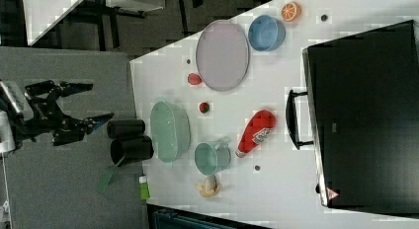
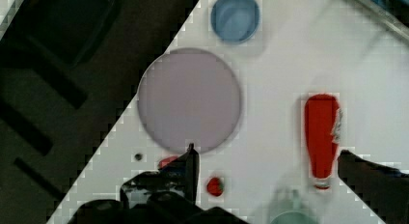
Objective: Pick Ketchup from oven and place it on table.
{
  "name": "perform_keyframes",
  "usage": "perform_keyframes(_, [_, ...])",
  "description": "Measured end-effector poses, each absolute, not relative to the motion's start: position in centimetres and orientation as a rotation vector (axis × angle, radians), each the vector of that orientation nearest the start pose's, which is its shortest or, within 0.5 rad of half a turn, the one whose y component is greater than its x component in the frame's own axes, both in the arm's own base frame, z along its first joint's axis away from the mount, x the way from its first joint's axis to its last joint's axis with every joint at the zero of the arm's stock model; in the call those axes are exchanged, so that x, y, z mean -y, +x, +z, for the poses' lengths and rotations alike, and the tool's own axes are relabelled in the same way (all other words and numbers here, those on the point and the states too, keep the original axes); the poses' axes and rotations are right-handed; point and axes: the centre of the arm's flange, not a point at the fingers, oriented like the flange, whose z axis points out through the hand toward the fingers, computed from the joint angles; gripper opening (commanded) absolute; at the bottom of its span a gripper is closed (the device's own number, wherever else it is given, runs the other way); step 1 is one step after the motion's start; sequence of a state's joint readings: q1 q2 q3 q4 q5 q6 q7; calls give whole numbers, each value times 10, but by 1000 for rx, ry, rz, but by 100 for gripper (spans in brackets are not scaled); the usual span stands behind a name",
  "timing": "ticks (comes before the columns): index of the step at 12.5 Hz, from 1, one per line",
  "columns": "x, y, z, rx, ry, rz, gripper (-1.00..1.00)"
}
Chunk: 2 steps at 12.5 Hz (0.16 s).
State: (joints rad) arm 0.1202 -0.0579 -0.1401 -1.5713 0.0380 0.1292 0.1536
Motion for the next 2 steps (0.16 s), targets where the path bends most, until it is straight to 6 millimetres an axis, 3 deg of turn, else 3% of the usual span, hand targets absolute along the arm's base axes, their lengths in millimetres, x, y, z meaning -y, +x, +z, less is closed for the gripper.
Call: perform_keyframes(2, [15,543,658,-1431,-2717,-99,100])
